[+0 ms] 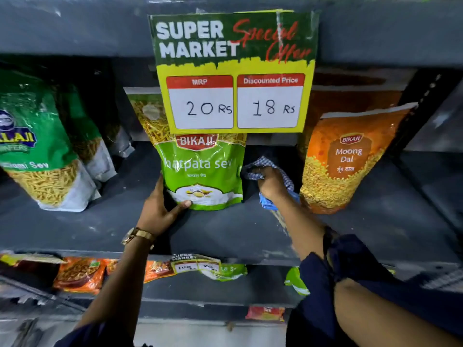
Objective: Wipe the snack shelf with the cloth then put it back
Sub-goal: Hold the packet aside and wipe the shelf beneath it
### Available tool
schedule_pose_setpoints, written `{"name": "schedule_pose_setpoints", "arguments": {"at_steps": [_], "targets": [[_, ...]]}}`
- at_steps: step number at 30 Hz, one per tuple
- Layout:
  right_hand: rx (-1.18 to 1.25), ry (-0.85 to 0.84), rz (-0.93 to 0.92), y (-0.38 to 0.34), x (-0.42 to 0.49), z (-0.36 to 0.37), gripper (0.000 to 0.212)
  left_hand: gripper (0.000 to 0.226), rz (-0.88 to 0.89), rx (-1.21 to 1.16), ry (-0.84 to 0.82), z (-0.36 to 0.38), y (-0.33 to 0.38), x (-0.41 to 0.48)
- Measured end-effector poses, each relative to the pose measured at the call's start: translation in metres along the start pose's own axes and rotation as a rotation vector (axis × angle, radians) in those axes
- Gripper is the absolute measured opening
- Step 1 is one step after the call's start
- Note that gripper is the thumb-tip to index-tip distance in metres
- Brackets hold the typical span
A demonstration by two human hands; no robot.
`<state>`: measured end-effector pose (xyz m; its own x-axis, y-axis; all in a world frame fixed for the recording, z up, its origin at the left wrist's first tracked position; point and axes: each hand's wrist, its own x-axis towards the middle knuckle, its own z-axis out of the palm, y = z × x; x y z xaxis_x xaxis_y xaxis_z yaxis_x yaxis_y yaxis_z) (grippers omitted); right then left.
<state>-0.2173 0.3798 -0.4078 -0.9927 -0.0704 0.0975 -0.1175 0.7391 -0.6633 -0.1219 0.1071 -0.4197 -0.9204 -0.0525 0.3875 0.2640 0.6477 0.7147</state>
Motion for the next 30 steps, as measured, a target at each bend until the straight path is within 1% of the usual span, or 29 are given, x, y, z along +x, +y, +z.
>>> {"name": "schedule_pose_setpoints", "arguments": {"at_steps": [3, 7, 11, 16, 20, 22, 25, 27, 29, 30], "targets": [[0.069, 0.033, 0.052, -0.006, -0.016, 0.002, 0.037, 0.09, 0.002, -0.008, 0.003, 0.0, 0.001, 0.0], [0.009, 0.107, 0.092, -0.025, -0.032, 0.009, 0.041, 0.085, -0.005, 0.001, 0.029, 0.002, 0.001, -0.002], [-0.042, 0.122, 0.191, -0.034, -0.045, 0.016, 0.033, 0.089, -0.019, -0.003, 0.008, 0.0, -0.003, -0.002], [-0.041, 0.146, 0.115, -0.033, -0.078, 0.015, 0.028, 0.093, -0.058, -0.001, -0.009, -0.001, -0.006, -0.001], [0.054, 0.169, 0.109, -0.03, -0.115, 0.012, 0.041, 0.092, -0.078, -0.016, -0.027, -0.003, 0.0, -0.001], [0.136, 0.179, 0.102, -0.028, -0.129, 0.001, 0.044, 0.097, -0.099, -0.038, -0.046, -0.005, 0.001, -0.002], [0.17, 0.3, 0.145, -0.032, -0.126, -0.027, 0.044, 0.104, -0.174, -0.054, -0.05, -0.007, 0.0, -0.005], [0.164, 0.38, 0.139, -0.041, -0.108, -0.041, 0.048, 0.096, -0.182, 0.006, 0.027, -0.006, 0.004, -0.017], [0.067, 0.39, 0.142, -0.049, -0.083, -0.044, 0.047, 0.079, -0.107, 0.088, 0.108, -0.008, 0.007, -0.032], [-0.016, 0.372, 0.173, -0.051, -0.071, -0.042, 0.043, 0.072, -0.074, 0.115, 0.119, -0.009, 0.008, -0.039]]}}
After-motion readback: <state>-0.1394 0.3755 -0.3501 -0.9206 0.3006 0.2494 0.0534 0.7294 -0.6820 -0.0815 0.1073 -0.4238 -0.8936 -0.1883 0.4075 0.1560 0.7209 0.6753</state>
